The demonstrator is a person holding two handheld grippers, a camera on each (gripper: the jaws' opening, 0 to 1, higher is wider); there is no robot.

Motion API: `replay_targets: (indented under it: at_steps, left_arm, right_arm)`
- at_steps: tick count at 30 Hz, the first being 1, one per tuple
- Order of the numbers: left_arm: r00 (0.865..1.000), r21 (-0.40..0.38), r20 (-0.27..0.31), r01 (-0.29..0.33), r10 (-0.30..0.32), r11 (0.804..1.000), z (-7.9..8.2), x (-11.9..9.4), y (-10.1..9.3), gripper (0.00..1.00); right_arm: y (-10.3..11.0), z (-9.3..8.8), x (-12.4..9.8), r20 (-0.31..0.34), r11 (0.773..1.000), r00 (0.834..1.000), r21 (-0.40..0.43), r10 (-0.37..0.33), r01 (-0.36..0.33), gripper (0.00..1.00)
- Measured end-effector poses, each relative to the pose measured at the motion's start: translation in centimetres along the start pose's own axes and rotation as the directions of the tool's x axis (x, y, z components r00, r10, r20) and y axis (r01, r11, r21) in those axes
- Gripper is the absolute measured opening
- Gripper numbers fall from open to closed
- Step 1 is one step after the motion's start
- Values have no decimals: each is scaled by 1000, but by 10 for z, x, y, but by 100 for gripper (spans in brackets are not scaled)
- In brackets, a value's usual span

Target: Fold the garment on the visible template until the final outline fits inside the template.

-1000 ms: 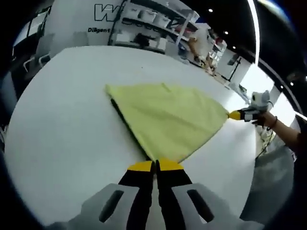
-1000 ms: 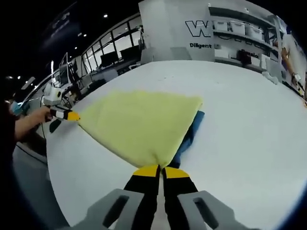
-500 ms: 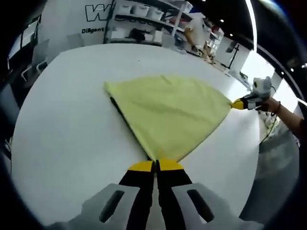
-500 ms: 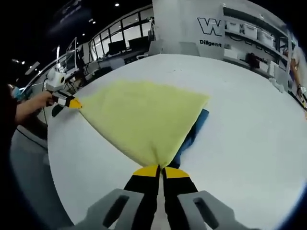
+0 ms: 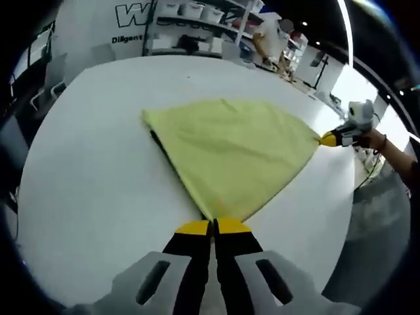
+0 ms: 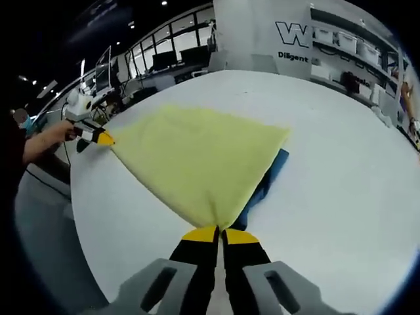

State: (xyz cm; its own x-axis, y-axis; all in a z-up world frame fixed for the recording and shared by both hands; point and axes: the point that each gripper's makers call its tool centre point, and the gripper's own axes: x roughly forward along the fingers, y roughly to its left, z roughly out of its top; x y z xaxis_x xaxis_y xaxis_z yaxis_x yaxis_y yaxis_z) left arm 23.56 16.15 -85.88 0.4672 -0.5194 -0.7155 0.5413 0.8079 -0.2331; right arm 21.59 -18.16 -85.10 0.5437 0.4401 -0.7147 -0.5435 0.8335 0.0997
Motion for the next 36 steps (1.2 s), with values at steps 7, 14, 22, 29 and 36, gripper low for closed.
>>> replay_targets:
  at_steps: [7,14,22,29,36]
  left_arm:
    - [1000,-7,-17,-6,6,1000,-7,-6,-4,0]
    - [1000,-36,-20,-6,6,999,-16,-12,-7,0]
    - [1000,-54,-10,-6,5,999,-20,-11,-8,0]
    - [1000,-43,-2,-13,13,999,-17,-11,-9,1]
    - [999,-72,50,-19,23,997,-4,-19,-8,22]
  right_arm:
    - [5,-5,-2,-13,1000,1000,2,9,-9,0]
    - [13,-12,-4,-36,1000,999,1,17,-17,0]
    - [15,-18,-1,-59,1000,998,20,11,-10,0]
    - [14,-18,1,-72,1000,997,27,-3,5,0]
    - [10,1,-12,37,991,999,131,-37,32,3]
